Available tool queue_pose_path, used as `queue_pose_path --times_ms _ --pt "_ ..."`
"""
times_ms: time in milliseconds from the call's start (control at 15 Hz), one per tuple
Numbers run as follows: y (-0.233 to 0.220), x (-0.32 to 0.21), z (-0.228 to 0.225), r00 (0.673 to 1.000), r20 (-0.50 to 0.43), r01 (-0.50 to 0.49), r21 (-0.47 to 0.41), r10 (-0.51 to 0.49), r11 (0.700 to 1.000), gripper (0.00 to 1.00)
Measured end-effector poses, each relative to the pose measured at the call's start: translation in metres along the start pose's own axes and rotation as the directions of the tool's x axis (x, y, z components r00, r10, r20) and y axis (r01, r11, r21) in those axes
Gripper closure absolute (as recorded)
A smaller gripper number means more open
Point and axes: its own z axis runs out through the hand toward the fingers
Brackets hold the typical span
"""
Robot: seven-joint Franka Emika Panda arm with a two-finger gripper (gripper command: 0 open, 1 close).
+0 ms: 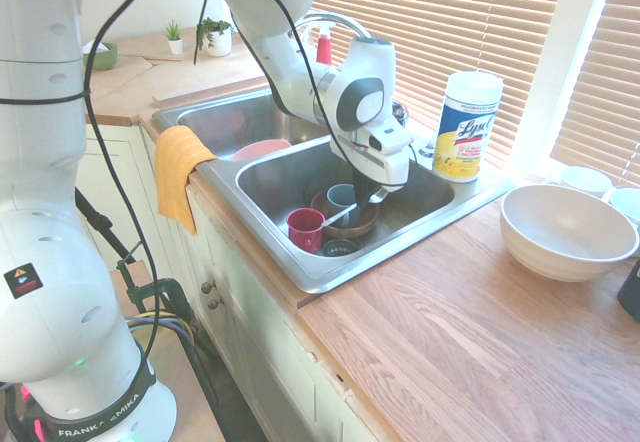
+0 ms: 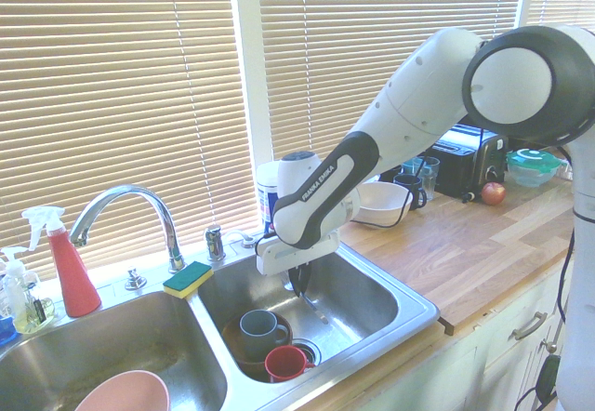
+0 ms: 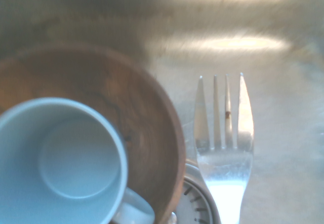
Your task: Put the fork into the sink
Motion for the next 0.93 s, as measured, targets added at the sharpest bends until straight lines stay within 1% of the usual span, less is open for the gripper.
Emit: queue_pose_path --times_ms 133,200,533,667,933 --pt "-0.001 0.000 0.029 1.000 0.009 0.004 -0.014 -0.004 1.000 1.00" --pt "-0.001 0.001 0.041 1.000 0.008 0.008 -0.021 -0.008 1.000 0.00" --pt "0.000 0.003 0.095 1.000 0.027 0.016 -0.050 -0.015 0.999 0.00" --pt "-0.002 0.009 0.103 1.000 0.027 0.016 -0.053 -0.014 0.998 0.00" --pt "-0.009 0.014 0.099 1.000 0.024 0.019 -0.039 -0.018 0.999 0.00"
